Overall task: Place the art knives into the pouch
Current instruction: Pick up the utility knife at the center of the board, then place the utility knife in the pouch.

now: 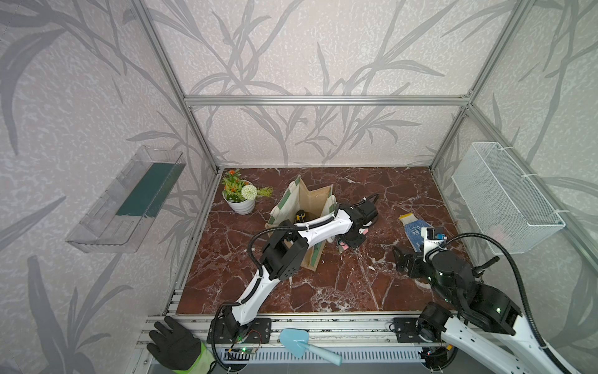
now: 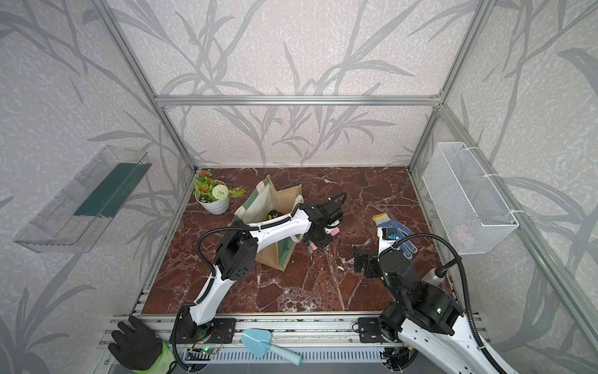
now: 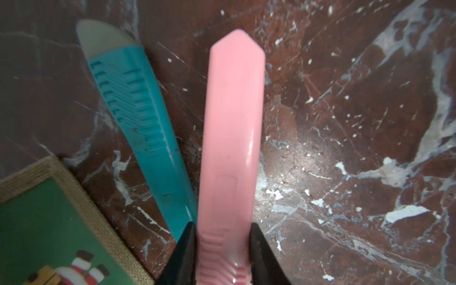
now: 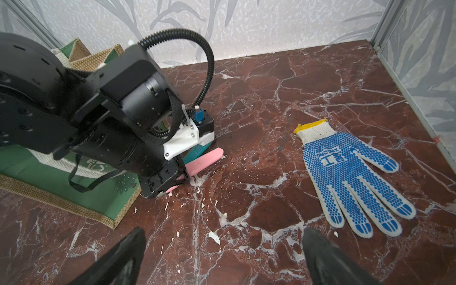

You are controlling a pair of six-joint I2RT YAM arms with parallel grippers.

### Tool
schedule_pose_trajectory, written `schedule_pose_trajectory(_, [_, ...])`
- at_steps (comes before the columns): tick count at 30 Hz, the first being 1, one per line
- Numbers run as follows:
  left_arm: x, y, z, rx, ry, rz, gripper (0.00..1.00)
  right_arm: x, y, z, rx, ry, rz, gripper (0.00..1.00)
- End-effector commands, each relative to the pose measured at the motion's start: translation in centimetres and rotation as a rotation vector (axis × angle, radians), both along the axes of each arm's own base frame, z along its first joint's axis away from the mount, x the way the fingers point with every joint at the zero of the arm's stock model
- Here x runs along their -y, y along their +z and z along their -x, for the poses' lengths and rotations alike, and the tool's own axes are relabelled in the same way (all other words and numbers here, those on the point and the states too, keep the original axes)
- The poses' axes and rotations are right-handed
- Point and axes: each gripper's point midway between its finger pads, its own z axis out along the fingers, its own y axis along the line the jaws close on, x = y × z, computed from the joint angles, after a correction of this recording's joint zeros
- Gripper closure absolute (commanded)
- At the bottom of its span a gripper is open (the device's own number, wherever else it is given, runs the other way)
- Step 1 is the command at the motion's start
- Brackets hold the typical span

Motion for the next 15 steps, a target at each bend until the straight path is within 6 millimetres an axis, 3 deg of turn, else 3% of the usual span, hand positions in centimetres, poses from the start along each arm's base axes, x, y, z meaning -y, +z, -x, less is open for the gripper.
schedule_pose_trajectory(1, [-0.3,5.2,-1.0,0.067,0.031,0.036,0.71,-0.1,0.3,-0.3,0.019,-0.007,-0.016,0.01])
schedule_pose_trajectory(9, [-0.6,12.1,-2.4,0.168,0.068,0.081,0.71,-0.3,0.9,-0.4,0.038,0.003,-0.014,0.01])
schedule_pose_trajectory(15, [-2.8,18.6,-3.1,0.296,0.138,0.103,0.71,-0.4,0.9,-0.7,0.049,0.003,-0.012,0.01])
